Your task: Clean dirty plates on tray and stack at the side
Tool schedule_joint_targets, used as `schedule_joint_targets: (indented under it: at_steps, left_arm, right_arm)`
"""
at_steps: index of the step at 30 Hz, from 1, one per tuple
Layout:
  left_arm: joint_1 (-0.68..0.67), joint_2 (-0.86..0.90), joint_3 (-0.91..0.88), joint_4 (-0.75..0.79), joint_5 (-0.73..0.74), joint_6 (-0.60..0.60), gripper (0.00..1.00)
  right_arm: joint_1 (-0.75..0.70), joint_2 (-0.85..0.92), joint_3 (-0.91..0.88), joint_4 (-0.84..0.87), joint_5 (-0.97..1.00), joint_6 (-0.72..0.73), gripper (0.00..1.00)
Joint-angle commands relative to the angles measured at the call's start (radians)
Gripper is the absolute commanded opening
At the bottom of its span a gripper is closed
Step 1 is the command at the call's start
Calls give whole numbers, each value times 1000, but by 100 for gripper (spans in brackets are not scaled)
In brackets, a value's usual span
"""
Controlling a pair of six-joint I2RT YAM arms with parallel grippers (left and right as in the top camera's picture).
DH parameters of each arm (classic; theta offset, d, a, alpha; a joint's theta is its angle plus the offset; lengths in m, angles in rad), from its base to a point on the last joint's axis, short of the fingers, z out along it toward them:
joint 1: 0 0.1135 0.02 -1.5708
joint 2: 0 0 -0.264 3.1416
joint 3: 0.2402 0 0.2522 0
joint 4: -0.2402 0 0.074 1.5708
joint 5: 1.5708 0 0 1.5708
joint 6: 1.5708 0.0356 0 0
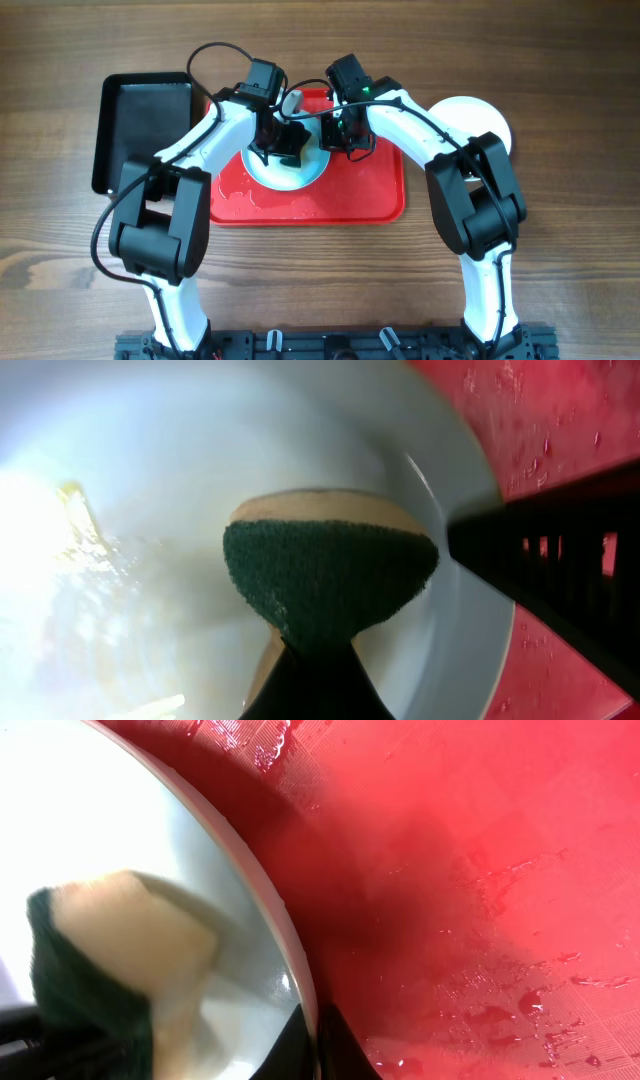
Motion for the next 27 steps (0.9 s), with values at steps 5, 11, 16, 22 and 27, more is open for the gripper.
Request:
schedule_joint_targets:
  at_steps: [5,11,16,22,27]
  left_arm:
    - [45,26,-5,-133,-280,-82,4]
    - [69,26,-5,-155,-574,-282,4]
    - [55,26,-5,-79,-657,-318,4]
    - [14,26,-5,21,-660,-300,4]
    - [-3,26,-5,27,-660,-244,4]
  right_arm:
    - [3,27,10,-5,9,-7,4]
    - [3,27,10,-5,9,-7,4]
    - [3,27,10,-7,8,-6,4]
    - [18,27,10,-42,-7,-24,4]
    - [54,27,10,-95,-14,-59,4]
